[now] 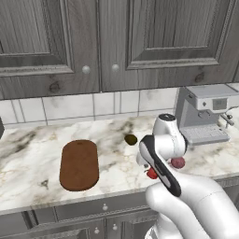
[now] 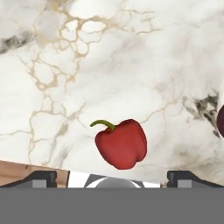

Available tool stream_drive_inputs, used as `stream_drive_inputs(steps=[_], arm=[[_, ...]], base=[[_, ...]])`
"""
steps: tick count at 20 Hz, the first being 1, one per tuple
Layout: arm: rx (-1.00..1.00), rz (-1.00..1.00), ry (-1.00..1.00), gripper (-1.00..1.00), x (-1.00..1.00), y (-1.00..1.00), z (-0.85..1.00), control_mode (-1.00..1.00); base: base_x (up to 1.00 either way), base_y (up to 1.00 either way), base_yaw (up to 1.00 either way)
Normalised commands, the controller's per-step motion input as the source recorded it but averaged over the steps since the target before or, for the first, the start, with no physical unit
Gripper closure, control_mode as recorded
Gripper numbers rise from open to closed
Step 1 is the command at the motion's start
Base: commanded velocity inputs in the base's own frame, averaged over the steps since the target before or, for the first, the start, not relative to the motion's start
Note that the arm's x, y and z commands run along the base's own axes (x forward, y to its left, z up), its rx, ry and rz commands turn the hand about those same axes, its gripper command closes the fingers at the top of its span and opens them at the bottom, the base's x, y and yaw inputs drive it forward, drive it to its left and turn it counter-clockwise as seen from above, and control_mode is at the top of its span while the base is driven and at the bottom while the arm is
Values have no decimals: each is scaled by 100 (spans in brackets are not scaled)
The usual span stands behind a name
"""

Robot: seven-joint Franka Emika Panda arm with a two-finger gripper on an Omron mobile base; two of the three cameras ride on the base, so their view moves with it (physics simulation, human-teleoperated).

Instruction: Place the avocado, onion, tomato, and bell pepper on the cutting board.

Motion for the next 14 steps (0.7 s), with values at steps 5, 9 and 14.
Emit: stream_drive_inputs(steps=[5,9,14], arm=[[0,0,2,-100,1,-1,-30,-100],[0,0,1,-100,0,-3,-27,-100],[0,0,0,-100,0,-5,-25,-100]], base=[[0,0,0],[0,0,0],[0,0,0]])
